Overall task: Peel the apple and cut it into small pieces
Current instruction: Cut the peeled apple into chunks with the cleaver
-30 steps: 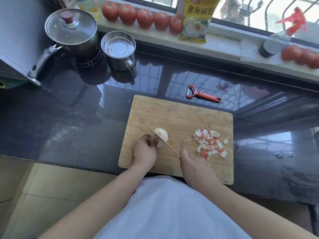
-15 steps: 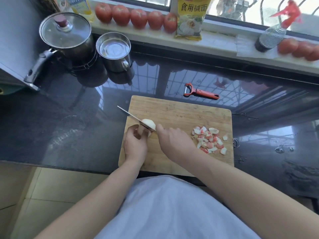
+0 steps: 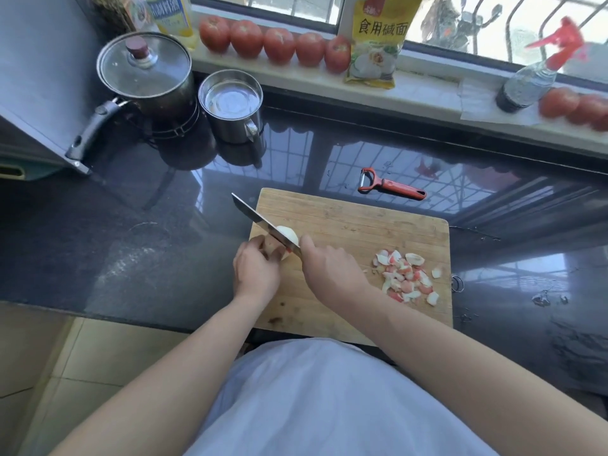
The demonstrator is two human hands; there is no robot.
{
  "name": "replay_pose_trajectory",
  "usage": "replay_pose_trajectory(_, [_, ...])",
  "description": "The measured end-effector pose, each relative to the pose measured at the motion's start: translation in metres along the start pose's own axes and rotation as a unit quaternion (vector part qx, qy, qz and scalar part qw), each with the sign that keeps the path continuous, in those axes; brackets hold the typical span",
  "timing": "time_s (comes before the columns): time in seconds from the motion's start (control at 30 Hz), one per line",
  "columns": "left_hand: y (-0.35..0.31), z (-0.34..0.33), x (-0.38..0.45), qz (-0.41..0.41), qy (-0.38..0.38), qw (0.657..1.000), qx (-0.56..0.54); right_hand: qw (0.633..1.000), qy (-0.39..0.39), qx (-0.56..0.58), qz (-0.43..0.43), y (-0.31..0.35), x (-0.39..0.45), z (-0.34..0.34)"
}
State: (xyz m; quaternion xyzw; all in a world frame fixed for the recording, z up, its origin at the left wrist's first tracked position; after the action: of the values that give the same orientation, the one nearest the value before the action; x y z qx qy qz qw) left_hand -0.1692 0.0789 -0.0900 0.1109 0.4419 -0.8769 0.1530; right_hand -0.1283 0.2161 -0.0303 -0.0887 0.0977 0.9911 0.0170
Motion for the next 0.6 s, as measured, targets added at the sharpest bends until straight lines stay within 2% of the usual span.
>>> replay_pose_trajectory(0.27, [0.002, 0.000, 0.002, -0.003, 0.010, 1.000, 0.013, 1.000, 0.003, -0.028, -0.003, -0.018, -0.038, -0.010])
replay_pose_trajectory(0.37, [0.004, 0.003, 0.006, 0.020, 0.023, 1.000, 0.000, 0.999, 0.001, -0.032, -0.010, -0.018, -0.039, -0.014])
replay_pose_trajectory(0.6, [-0.004, 0.023, 0.027, 0.035, 0.134, 0.990, 0.007, 0.999, 0.017, -0.034, -0.012, -0.024, -0.027, -0.024])
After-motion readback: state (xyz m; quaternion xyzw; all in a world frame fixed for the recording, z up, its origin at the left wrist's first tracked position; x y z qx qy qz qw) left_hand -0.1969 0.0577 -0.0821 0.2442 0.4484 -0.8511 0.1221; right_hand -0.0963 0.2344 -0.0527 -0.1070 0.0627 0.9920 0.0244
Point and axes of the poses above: each hand's wrist, its own x-axis towards the middle knuckle, its own z-axis out of the back of the hand, y = z × x, the point moved 2 cm from there along x, towards the middle knuckle, and after that the axes turned 9 degrees about -y, right-handed, at the moved point
